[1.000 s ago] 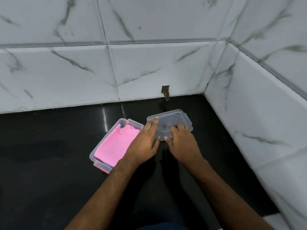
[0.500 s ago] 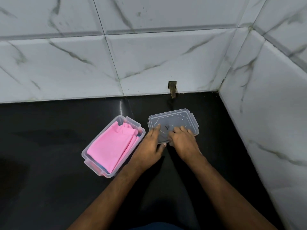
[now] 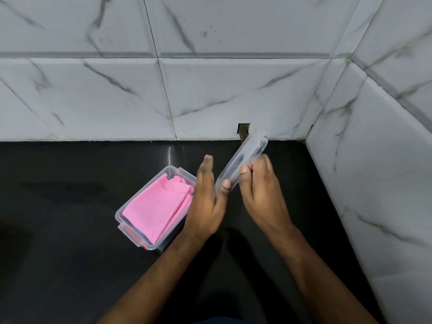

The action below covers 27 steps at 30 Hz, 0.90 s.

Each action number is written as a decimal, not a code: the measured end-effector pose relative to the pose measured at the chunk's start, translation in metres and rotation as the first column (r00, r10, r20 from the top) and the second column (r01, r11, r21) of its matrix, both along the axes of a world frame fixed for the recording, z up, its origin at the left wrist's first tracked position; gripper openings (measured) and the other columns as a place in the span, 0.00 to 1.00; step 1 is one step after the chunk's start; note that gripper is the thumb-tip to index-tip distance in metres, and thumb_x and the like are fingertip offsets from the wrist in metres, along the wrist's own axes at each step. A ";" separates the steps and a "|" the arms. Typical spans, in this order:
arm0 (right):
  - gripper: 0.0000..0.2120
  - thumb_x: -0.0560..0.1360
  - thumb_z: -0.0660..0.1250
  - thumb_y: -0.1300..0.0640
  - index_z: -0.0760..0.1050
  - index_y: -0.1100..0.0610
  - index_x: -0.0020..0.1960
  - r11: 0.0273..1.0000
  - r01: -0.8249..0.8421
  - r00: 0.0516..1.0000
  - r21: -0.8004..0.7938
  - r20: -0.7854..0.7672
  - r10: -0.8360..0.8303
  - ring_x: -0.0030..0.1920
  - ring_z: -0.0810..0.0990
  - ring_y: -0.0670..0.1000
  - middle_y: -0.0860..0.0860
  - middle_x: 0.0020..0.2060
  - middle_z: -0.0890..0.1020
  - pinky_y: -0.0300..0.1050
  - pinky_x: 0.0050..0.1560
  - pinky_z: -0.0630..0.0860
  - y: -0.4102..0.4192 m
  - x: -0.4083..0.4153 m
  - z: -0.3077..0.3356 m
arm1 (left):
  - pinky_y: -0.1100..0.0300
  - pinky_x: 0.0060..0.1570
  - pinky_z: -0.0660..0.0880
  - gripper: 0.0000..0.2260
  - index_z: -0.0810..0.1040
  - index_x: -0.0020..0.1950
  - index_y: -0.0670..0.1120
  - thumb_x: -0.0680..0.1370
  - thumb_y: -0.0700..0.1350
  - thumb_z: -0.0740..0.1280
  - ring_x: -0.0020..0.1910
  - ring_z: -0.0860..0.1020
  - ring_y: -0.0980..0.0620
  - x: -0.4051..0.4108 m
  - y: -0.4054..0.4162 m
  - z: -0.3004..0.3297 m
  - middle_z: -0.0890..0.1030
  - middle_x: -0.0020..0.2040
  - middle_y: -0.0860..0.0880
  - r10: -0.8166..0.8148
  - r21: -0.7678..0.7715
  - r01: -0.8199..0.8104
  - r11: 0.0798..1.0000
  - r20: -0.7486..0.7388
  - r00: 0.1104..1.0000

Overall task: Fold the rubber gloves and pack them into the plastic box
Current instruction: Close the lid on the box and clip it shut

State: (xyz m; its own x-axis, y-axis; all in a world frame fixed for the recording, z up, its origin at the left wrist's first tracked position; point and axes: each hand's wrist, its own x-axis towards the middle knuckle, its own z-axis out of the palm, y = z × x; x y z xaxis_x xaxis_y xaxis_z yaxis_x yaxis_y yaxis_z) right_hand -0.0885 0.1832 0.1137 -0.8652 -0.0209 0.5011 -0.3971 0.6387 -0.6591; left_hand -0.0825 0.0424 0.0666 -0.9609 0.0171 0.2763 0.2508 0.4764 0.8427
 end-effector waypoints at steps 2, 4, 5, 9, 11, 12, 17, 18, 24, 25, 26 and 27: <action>0.10 0.81 0.60 0.55 0.70 0.62 0.47 0.992 -0.057 0.997 -0.117 -0.063 0.049 0.38 0.74 0.49 0.53 0.42 0.74 0.43 0.36 0.74 -0.016 0.009 0.012 | 0.69 0.76 0.57 0.41 0.58 0.83 0.48 0.79 0.74 0.51 0.80 0.60 0.61 0.000 -0.014 0.017 0.63 0.83 0.51 0.021 0.178 -0.025 0.984 0.021 1.000; 0.09 0.80 0.62 0.58 0.70 0.62 0.44 0.970 -0.094 0.995 -0.225 -0.041 0.087 0.39 0.78 0.53 0.53 0.40 0.76 0.50 0.38 0.77 -0.033 0.014 0.015 | 0.54 0.76 0.65 0.43 0.65 0.81 0.51 0.74 0.77 0.55 0.78 0.68 0.54 0.001 -0.035 0.032 0.71 0.78 0.52 -0.081 0.402 0.030 0.915 0.111 0.990; 0.08 0.80 0.62 0.58 0.70 0.61 0.43 0.964 -0.108 0.994 -0.244 -0.030 0.103 0.39 0.78 0.51 0.52 0.39 0.77 0.49 0.39 0.77 -0.041 0.016 0.014 | 0.51 0.74 0.70 0.40 0.69 0.78 0.52 0.74 0.76 0.59 0.74 0.73 0.52 0.002 -0.040 0.038 0.76 0.74 0.52 -0.174 0.467 0.089 0.880 0.142 0.974; 0.08 0.81 0.61 0.59 0.71 0.59 0.43 0.941 -0.061 0.996 -0.334 0.043 0.080 0.37 0.76 0.46 0.48 0.36 0.77 0.44 0.38 0.75 -0.075 0.020 0.005 | 0.49 0.74 0.70 0.25 0.72 0.77 0.50 0.83 0.59 0.63 0.73 0.76 0.50 0.022 -0.045 0.044 0.80 0.71 0.48 -0.305 0.550 0.168 0.818 0.166 0.938; 0.09 0.81 0.60 0.57 0.71 0.58 0.42 0.911 -0.014 0.994 -0.412 0.096 0.059 0.36 0.76 0.50 0.51 0.34 0.77 0.52 0.38 0.77 -0.084 0.019 0.006 | 0.44 0.77 0.67 0.23 0.68 0.80 0.50 0.85 0.52 0.63 0.75 0.73 0.49 0.027 -0.050 0.044 0.77 0.74 0.48 -0.322 0.606 0.154 0.781 0.178 0.930; 0.10 0.80 0.60 0.56 0.71 0.57 0.42 0.880 -0.007 0.987 -0.476 0.136 0.082 0.36 0.76 0.51 0.52 0.35 0.77 0.53 0.39 0.77 -0.089 0.020 0.008 | 0.42 0.76 0.68 0.22 0.68 0.80 0.51 0.85 0.49 0.63 0.75 0.74 0.49 0.028 -0.057 0.044 0.77 0.74 0.48 -0.318 0.598 0.157 0.786 0.173 0.932; 0.19 0.78 0.64 0.36 0.74 0.53 0.50 0.840 -0.005 0.954 -0.543 0.248 0.167 0.44 0.84 0.56 0.53 0.41 0.82 0.56 0.45 0.83 -0.116 0.020 0.021 | 0.49 0.66 0.79 0.20 0.70 0.77 0.58 0.86 0.46 0.64 0.67 0.80 0.54 0.033 -0.090 0.047 0.82 0.65 0.55 -0.211 0.337 0.180 0.924 0.056 0.976; 0.21 0.76 0.66 0.33 0.74 0.52 0.49 0.854 0.028 0.954 -0.519 0.270 0.132 0.43 0.85 0.54 0.52 0.40 0.83 0.55 0.44 0.84 -0.122 0.019 0.025 | 0.51 0.63 0.80 0.20 0.69 0.77 0.59 0.86 0.46 0.64 0.65 0.81 0.54 0.034 -0.095 0.047 0.83 0.64 0.57 -0.211 0.302 0.189 0.934 0.044 0.976; 0.14 0.77 0.66 0.55 0.68 0.65 0.43 0.844 0.112 0.990 -0.525 0.127 -0.053 0.34 0.72 0.62 0.65 0.37 0.73 0.59 0.36 0.74 -0.135 0.013 0.058 | 0.51 0.77 0.65 0.24 0.70 0.79 0.48 0.82 0.41 0.58 0.79 0.68 0.51 0.032 -0.119 0.055 0.73 0.78 0.52 -0.406 0.401 0.420 0.814 -0.122 0.905; 0.14 0.77 0.65 0.55 0.68 0.65 0.43 0.839 0.098 0.994 -0.536 0.090 -0.058 0.34 0.71 0.62 0.65 0.37 0.72 0.59 0.35 0.74 -0.138 0.013 0.063 | 0.54 0.78 0.63 0.23 0.71 0.78 0.45 0.82 0.42 0.57 0.80 0.66 0.51 0.027 -0.123 0.055 0.71 0.79 0.50 -0.353 0.395 0.380 0.837 -0.143 0.925; 0.14 0.77 0.64 0.54 0.68 0.66 0.44 0.826 0.080 0.996 -0.558 0.068 -0.050 0.35 0.73 0.64 0.66 0.38 0.73 0.60 0.35 0.74 -0.141 0.014 0.066 | 0.60 0.78 0.62 0.22 0.72 0.77 0.43 0.83 0.44 0.58 0.79 0.66 0.54 0.022 -0.129 0.055 0.71 0.79 0.50 -0.260 0.351 0.293 0.890 -0.139 0.956; 0.14 0.78 0.64 0.54 0.69 0.66 0.46 0.806 0.066 0.997 -0.589 0.067 -0.033 0.38 0.74 0.68 0.67 0.40 0.74 0.63 0.37 0.76 -0.146 0.015 0.067 | 0.66 0.75 0.63 0.20 0.72 0.76 0.44 0.85 0.47 0.58 0.79 0.66 0.57 0.016 -0.135 0.054 0.71 0.78 0.51 -0.162 0.287 0.187 0.939 -0.110 0.981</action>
State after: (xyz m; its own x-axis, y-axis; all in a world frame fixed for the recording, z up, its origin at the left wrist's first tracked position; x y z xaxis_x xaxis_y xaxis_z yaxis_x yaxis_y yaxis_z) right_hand -0.0737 0.0370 0.1803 -0.8814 0.3077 0.3583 -0.3313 0.1379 -0.9334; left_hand -0.0667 -0.0927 0.1208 -0.9234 0.0878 0.3737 0.3832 0.1523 0.9110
